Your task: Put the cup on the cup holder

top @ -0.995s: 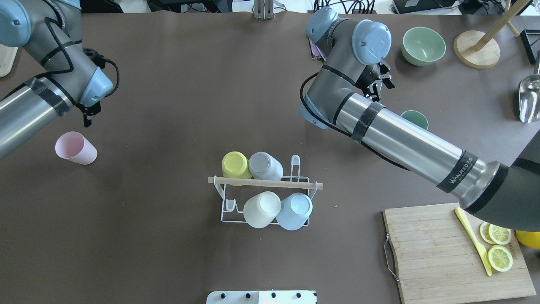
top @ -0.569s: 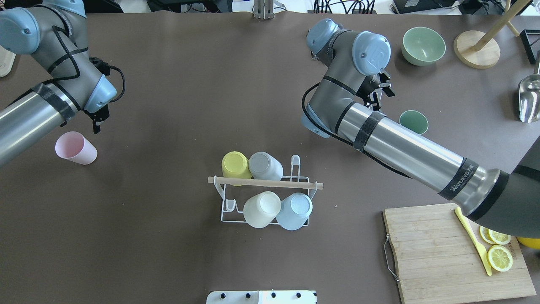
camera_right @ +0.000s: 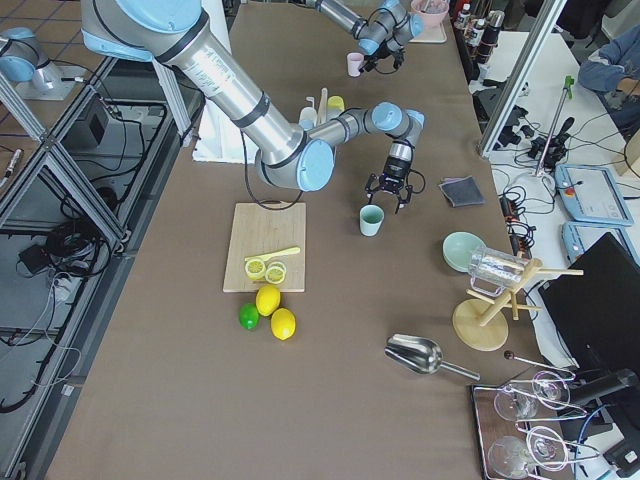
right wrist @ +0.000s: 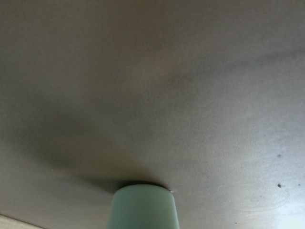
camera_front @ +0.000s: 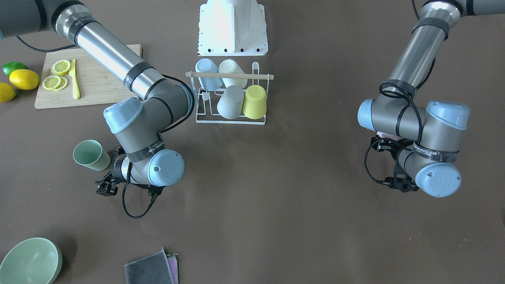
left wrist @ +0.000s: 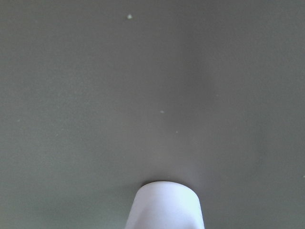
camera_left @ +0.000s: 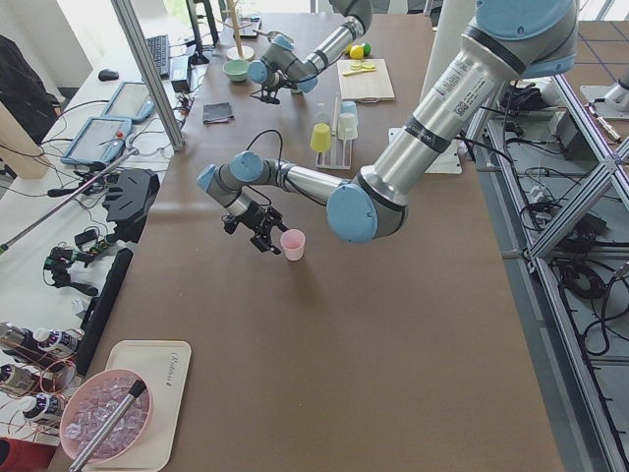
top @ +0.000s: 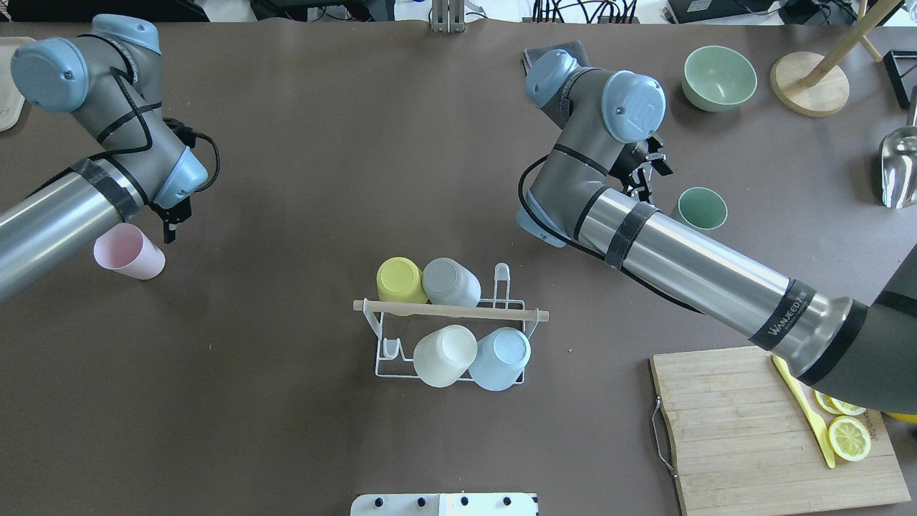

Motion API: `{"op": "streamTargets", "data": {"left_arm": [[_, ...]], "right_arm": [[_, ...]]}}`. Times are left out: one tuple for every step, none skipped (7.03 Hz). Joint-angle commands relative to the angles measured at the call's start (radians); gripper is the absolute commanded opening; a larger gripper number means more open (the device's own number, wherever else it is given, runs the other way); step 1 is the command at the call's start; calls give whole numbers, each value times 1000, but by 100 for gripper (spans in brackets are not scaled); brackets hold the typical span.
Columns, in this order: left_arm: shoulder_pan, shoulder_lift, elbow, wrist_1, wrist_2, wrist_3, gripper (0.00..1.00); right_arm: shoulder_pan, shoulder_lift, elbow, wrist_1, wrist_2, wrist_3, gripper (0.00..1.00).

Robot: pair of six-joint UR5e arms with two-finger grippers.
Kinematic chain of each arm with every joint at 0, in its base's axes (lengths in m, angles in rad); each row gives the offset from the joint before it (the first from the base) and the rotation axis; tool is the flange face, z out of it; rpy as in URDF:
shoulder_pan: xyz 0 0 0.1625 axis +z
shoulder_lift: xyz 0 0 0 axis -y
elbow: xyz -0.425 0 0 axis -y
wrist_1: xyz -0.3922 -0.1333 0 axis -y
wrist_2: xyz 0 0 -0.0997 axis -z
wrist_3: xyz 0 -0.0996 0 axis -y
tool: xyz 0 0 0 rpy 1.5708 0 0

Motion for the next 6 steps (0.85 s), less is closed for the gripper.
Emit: {"op": "streamTargets", "data": {"left_arm": [[7, -7, 47, -1, -4, 46, 97], [17, -10, 61, -1, -6, 46, 97], [18, -13, 75, -1, -22, 46, 97], [18, -14, 80, -1, -33, 46, 97], [18, -17, 84, 1, -39, 48, 97], [24, -17, 86, 5, -39, 71, 97]], "right_arm": [[-10, -9, 5, -2, -5, -31, 100], [-16, -13, 10, -8, -6, -34, 100], [-19, -25, 24, -11, -17, -51, 100], [-20, -30, 36, -34, -19, -57, 100], [-27, -33, 59, -66, -20, -57, 100], [-28, -48, 76, -70, -20, -57, 100]]}}
